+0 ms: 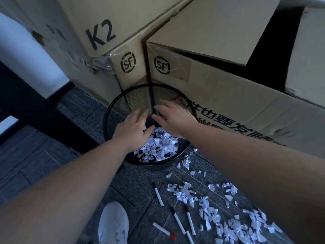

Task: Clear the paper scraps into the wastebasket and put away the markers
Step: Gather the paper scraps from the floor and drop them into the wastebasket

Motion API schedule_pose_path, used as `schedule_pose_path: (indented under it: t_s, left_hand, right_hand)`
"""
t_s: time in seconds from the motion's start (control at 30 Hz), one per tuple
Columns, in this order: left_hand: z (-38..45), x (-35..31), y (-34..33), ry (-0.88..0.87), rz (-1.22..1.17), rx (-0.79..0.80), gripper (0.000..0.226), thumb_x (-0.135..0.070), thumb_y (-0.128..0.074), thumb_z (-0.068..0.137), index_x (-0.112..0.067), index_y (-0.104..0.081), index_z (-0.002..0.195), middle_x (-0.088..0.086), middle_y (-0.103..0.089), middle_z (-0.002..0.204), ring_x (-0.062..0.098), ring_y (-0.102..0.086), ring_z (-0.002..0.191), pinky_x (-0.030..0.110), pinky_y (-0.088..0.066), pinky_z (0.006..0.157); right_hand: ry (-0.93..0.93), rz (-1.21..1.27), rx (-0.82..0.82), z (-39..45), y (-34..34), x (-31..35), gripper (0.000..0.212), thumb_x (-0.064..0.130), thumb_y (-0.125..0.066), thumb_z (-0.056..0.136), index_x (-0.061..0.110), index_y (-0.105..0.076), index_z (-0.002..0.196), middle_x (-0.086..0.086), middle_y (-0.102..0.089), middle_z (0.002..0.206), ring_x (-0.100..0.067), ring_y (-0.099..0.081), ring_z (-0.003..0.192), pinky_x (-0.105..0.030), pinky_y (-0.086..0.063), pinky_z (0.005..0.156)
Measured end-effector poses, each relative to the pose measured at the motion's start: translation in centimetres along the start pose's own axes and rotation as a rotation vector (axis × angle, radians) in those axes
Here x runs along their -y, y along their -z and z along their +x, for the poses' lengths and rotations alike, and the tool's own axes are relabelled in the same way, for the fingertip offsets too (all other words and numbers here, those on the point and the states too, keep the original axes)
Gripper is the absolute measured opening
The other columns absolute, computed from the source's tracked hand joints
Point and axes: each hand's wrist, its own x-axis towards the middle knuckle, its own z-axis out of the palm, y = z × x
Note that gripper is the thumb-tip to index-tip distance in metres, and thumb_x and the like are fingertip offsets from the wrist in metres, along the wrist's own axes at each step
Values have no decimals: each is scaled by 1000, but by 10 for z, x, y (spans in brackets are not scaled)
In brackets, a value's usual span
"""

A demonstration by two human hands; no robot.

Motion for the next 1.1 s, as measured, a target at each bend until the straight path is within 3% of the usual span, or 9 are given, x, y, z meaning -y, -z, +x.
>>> schedule_pose_path:
  t_s: [0.1,0.23,0.53,0.67,0.77,0.97,1.1]
  left_hand:
    - [0,-1,-1,0,55,52,67,-61,-19,91,-32,9,145,-4,13,157,17,10,143,52,-5,115]
    - [-3,-8,10,-23,101,4,66,-62,-15,90,-33,8,145,-5,12,157,14,13,142,50,0,116]
    - [-11,-65,49,-103,158,-25,65,-60,-11,91,-32,9,146,-4,14,156,14,14,142,49,0,116]
    - [-17,-115,50,-277,162,-56,62,-56,-12,93,-29,8,146,-3,14,156,14,15,142,44,1,117]
    - [-26,-149,38,-466,173,-88,59,-51,-14,96,-26,4,147,-3,10,157,12,14,142,37,2,117]
    - [-25,-185,-12,-588,249,-3,60,-46,-17,98,-21,4,147,-1,8,157,14,12,143,39,-2,118]
    - [-7,-188,-50,-576,317,36,61,-48,-15,97,-21,6,147,1,10,157,18,12,143,45,-3,118]
  right_hand:
    - [56,-50,-27,-4,5,-1,50,51,-29,96,29,-33,140,2,-19,155,-15,-9,142,-44,-11,115]
    - [56,-97,-29,-14,20,-7,52,52,-26,96,31,-26,143,3,-14,156,-12,-4,143,-41,-1,116]
    - [79,-247,-40,-70,52,-40,58,55,-22,95,31,-13,147,2,-12,156,-15,-6,143,-38,0,115]
    - [29,-275,35,-114,52,-69,64,59,-11,91,29,-5,147,1,-9,157,-16,-5,143,-39,2,115]
    - [7,-271,90,-141,46,-87,81,65,5,78,25,-8,147,-1,-10,156,-17,-5,144,-38,4,113]
    - [-11,-200,104,-164,15,-123,98,71,21,72,19,-15,147,-8,-20,154,-23,-15,142,-47,-11,116]
    - [-26,-157,127,-164,-16,-148,84,65,7,85,15,-30,142,-13,-33,148,-30,-29,138,-54,-22,111]
